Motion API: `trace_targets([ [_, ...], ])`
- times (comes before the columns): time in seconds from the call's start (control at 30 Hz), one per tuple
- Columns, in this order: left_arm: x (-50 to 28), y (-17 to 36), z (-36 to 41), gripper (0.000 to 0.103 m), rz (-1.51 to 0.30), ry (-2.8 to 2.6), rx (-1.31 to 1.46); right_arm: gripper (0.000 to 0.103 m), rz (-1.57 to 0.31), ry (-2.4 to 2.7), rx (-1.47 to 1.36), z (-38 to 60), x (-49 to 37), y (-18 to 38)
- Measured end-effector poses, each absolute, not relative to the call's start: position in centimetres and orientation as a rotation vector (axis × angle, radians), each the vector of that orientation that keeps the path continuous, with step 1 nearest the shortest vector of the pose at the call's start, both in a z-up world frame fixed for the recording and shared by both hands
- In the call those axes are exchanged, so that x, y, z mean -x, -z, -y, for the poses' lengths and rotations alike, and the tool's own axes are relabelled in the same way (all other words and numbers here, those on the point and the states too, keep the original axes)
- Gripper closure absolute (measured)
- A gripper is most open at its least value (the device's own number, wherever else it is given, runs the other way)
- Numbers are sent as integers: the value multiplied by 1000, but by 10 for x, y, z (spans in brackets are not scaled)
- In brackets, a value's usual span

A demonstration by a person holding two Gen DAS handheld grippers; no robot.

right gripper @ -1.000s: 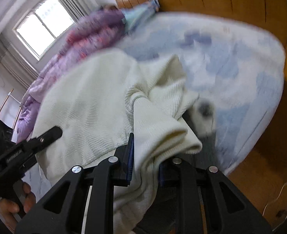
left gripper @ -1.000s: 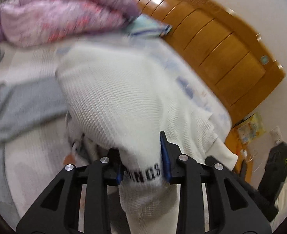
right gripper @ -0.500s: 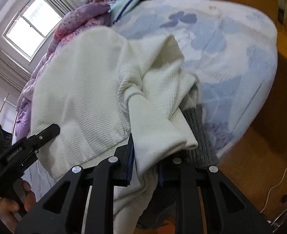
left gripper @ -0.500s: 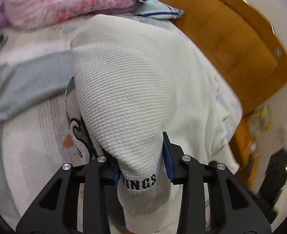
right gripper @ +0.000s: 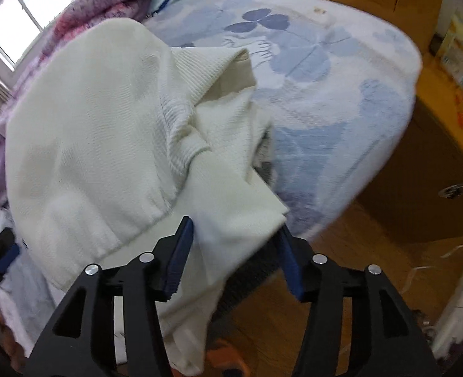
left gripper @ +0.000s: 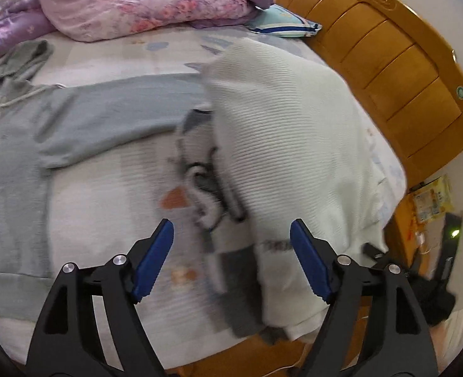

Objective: Fold large clothes

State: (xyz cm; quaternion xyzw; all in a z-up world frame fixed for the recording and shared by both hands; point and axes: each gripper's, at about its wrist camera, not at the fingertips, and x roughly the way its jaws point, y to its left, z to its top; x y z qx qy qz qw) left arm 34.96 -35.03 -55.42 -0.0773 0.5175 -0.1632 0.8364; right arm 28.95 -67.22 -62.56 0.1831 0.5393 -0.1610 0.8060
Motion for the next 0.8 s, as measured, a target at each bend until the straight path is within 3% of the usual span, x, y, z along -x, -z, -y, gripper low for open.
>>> trace_targets([
  [0.4, -313, 516, 275, 21, -1072, 189, 44, 51, -1086, 149, -215, 556, -291, 548],
  [0.8, -218, 387, 139, 14, -929, 149, 65, 47, -956, 37, -191, 399, -216, 412],
])
